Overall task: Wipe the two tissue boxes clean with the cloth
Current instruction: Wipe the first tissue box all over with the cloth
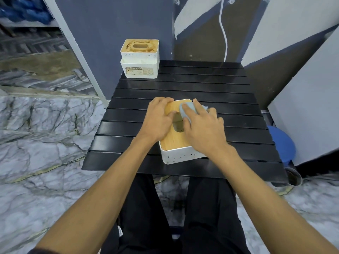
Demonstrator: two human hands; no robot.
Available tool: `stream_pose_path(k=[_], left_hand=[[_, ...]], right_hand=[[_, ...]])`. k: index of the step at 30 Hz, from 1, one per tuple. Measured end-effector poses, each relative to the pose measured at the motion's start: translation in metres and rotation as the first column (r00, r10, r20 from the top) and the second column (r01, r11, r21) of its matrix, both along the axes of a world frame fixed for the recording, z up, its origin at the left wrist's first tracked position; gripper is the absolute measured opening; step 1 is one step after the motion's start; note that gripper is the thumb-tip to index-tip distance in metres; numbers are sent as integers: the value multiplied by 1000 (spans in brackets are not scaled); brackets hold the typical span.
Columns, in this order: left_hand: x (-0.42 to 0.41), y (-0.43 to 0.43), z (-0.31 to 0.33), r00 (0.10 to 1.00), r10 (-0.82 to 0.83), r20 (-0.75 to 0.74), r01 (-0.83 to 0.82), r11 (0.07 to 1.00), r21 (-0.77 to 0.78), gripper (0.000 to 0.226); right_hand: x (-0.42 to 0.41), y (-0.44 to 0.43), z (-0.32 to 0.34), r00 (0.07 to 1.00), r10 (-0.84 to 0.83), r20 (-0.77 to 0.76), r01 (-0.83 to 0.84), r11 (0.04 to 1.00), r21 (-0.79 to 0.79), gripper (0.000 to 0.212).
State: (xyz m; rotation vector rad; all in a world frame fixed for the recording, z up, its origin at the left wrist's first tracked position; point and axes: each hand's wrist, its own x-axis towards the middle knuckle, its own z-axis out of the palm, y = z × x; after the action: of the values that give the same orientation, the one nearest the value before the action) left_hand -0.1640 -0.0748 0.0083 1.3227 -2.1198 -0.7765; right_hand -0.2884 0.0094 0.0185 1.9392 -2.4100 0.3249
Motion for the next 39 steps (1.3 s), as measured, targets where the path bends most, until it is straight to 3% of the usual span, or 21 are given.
stream_pose_path(k=[5,13,20,30,36,39], left_hand=[[0,0,1,1000,-19,-9,20,1000,23,43],[1,-2,0,999,-46,-11,46,999,23,41],[1,-3,-2,999,-42,-28,43,999,27,41],[1,-7,-3,999,-21,-40,22,1000,21,39],[0,-8,-4,999,-49,-21,49,998,35,41],[0,-8,-3,997,-79,0,79,996,36,42]], right_hand=[[6,44,-3,1000,14,-28,-15,999,-51,48],[-2,-18,1,999,-35,13,35,999,31,47],[6,45,-6,1000,-4,-26,2,997,-72,45],[4,-12,0,997,-55,62,55,998,9,48],[12,35,-5,999,-37,2,37,998,-48,47],[11,20,-3,997,-75,-31,74,997,-27,47]])
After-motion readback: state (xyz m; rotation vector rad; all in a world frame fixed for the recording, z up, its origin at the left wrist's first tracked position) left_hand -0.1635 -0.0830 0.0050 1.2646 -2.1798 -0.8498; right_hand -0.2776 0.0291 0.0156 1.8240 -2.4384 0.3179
